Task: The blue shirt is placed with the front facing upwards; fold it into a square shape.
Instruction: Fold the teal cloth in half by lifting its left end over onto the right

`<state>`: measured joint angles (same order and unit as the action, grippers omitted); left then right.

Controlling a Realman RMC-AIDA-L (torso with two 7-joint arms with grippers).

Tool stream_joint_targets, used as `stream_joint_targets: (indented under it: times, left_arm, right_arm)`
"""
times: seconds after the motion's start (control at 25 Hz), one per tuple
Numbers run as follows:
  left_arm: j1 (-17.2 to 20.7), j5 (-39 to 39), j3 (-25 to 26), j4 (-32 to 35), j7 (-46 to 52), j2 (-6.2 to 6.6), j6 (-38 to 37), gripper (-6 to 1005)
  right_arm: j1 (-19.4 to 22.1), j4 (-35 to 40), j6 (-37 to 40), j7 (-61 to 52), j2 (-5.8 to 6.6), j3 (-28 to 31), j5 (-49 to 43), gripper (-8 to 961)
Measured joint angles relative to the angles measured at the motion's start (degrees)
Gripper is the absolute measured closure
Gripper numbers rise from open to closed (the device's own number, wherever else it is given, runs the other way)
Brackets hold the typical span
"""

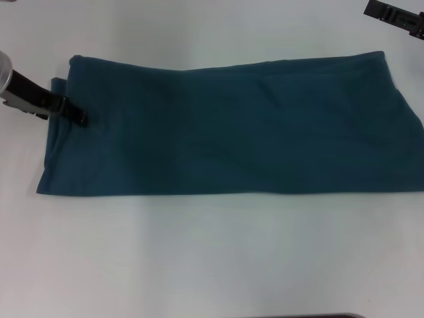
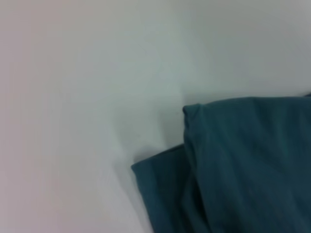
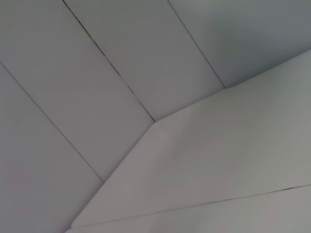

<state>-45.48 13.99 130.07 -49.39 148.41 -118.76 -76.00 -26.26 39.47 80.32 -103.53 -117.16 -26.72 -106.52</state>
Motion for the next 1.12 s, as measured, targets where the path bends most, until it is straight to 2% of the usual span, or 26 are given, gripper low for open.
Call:
stream_joint_targets:
  times: [1.12]
  left_arm:
    - [-0.3, -1.2, -0.1, 2.0, 0.7, -0.24, 1.4, 203]
  right_arm:
    - [0.0, 0.1, 0.3, 0.0, 0.03, 0.0, 0.1, 243]
